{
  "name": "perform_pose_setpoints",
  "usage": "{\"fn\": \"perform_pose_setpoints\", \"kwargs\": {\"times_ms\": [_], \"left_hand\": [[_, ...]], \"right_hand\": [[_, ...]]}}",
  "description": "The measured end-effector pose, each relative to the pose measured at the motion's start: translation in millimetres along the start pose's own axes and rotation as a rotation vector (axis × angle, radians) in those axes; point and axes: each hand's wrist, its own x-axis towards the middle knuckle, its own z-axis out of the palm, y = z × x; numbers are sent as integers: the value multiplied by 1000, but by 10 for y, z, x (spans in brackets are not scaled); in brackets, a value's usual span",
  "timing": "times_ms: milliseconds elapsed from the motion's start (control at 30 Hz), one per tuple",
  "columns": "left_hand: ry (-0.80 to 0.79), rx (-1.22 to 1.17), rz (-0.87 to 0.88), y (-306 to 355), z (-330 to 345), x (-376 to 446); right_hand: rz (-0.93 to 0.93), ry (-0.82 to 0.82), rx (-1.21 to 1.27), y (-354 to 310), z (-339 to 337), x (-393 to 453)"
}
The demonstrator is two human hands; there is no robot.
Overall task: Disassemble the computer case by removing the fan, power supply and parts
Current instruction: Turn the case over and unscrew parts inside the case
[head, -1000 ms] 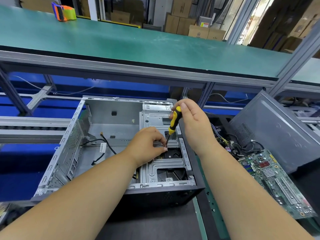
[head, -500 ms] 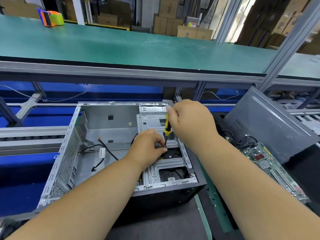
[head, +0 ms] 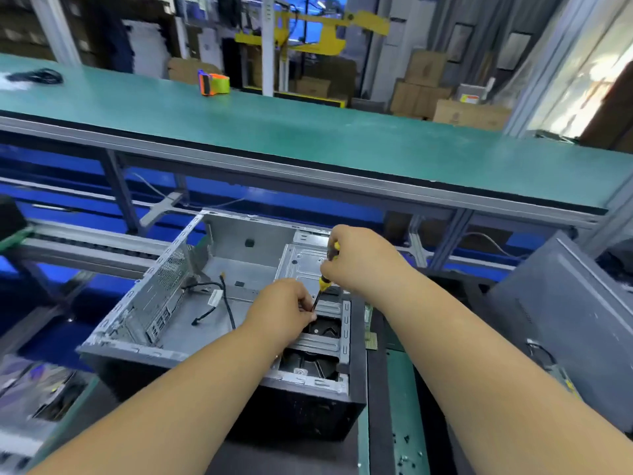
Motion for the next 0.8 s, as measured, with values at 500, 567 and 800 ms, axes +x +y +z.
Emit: {"fn": "perform_pose_setpoints", "kwargs": {"times_ms": [500,567,800], "left_hand": [[113,-94,-13,4,99,-197],[119,-101,-12,-11,104,-192],[115,-105,-20,-28,99,-187]], "right_hand": [[-238,-96,-29,110,-38,150],[-250,-141,5,120,-56,150],[-321,-146,-70,106,-115,115]]}}
